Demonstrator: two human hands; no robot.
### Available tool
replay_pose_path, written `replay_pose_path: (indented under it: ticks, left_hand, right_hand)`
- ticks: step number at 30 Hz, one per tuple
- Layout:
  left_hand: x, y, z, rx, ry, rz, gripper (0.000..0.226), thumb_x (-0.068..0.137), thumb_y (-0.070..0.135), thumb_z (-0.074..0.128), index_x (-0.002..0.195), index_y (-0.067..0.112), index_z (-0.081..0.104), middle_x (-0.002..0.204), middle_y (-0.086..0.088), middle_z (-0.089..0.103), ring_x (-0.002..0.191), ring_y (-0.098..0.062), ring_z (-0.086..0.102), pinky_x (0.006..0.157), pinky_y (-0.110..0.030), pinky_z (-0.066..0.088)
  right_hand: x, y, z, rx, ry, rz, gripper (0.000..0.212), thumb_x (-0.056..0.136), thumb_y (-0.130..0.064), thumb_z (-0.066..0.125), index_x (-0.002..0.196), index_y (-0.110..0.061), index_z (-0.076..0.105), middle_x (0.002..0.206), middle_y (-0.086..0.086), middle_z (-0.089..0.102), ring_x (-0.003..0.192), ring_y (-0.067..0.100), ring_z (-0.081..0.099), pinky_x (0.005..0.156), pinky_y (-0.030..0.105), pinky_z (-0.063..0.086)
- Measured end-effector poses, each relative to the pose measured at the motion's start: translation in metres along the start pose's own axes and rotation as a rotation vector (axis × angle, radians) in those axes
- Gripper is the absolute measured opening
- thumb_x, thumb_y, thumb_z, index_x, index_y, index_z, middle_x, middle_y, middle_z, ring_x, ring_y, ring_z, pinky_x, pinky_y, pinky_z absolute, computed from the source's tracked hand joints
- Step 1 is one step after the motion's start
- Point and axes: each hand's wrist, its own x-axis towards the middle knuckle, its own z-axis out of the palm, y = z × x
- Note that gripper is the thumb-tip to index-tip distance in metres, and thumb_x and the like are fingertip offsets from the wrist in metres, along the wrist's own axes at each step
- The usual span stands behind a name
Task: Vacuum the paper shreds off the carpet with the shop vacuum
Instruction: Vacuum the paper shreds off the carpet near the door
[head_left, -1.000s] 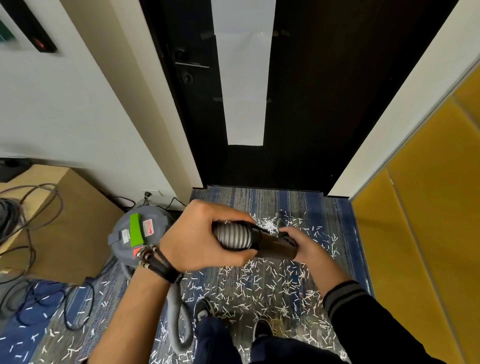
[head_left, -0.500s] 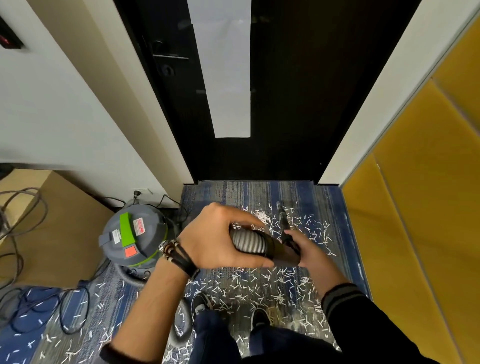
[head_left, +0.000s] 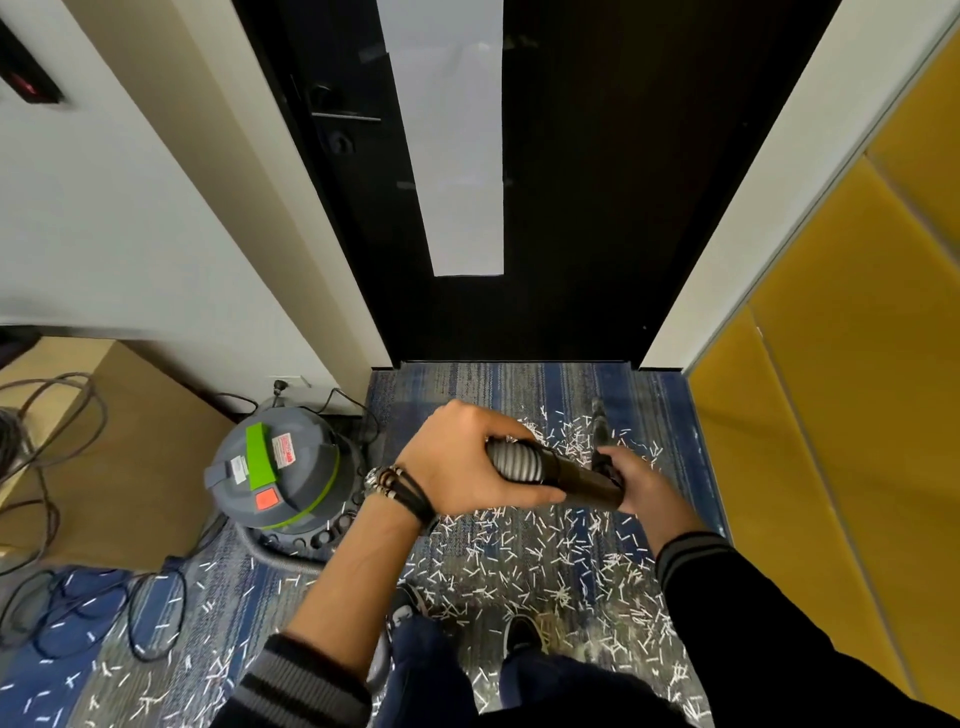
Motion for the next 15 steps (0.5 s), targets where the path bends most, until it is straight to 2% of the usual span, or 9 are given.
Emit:
replay_pose_path:
  ticks: [4,7,10,12,14,15]
  left_hand:
    - [-0.003,0.000,0.002,0.002,-0.008,0.016,0.051,0.072,0.078,0.072,0.098,0.034,0.079,0.081,0.020,0.072,0.076,0.001,0.068,0.069,-0.028,0.058]
    - [-0.008,-0.003,-0.006,0.055,0.034,0.038,0.049,0.073,0.078,0.071,0.098,0.036,0.079,0.081,0.020,0.073,0.076,-0.001,0.068,0.068,-0.030,0.058]
    - [-0.011,-0.002,-0.015,0.029,0.033,0.084,0.045,0.074,0.076,0.074,0.096,0.037,0.079,0.080,0.020,0.073,0.075,-0.003,0.069,0.066,-0.031,0.057]
    - [-0.011,-0.002,-0.019,-0.035,0.011,0.097,0.043,0.073,0.073,0.078,0.095,0.036,0.080,0.081,0.020,0.074,0.075,-0.004,0.071,0.067,-0.031,0.058]
    - [-0.009,-0.002,-0.020,-0.090,-0.016,0.100,0.043,0.072,0.069,0.082,0.096,0.034,0.081,0.084,0.021,0.075,0.077,-0.005,0.072,0.069,-0.030,0.058]
    - [-0.009,-0.002,-0.018,-0.105,-0.026,0.100,0.042,0.072,0.067,0.083,0.096,0.033,0.081,0.084,0.022,0.075,0.077,-0.005,0.072,0.070,-0.030,0.059]
  right_hand:
    - [-0.004,0.008,-0.006,0.041,0.033,0.028,0.021,0.102,-0.026,0.048,0.114,-0.008,0.046,0.079,0.013,0.057,0.061,0.023,0.056,0.051,0.028,0.053]
    - [-0.004,0.014,0.003,0.074,-0.010,0.028,0.023,0.101,-0.023,0.049,0.118,-0.007,0.046,0.086,0.014,0.058,0.066,0.023,0.057,0.055,0.029,0.056]
    - [-0.006,0.019,0.010,0.105,-0.068,0.035,0.013,0.100,-0.021,0.047,0.100,-0.008,0.049,0.078,0.012,0.055,0.062,0.022,0.055,0.055,0.027,0.054]
    - [-0.008,0.028,0.010,0.130,-0.090,0.027,0.015,0.101,-0.022,0.046,0.092,-0.010,0.049,0.075,0.012,0.053,0.066,0.024,0.055,0.066,0.033,0.054]
    - [-0.010,0.038,0.003,0.194,-0.099,0.025,0.016,0.100,-0.024,0.047,0.097,-0.009,0.050,0.079,0.013,0.054,0.072,0.025,0.055,0.079,0.039,0.051]
    - [-0.011,0.042,-0.002,0.201,-0.087,0.031,0.015,0.100,-0.023,0.047,0.098,-0.008,0.050,0.079,0.013,0.053,0.072,0.025,0.055,0.079,0.040,0.052]
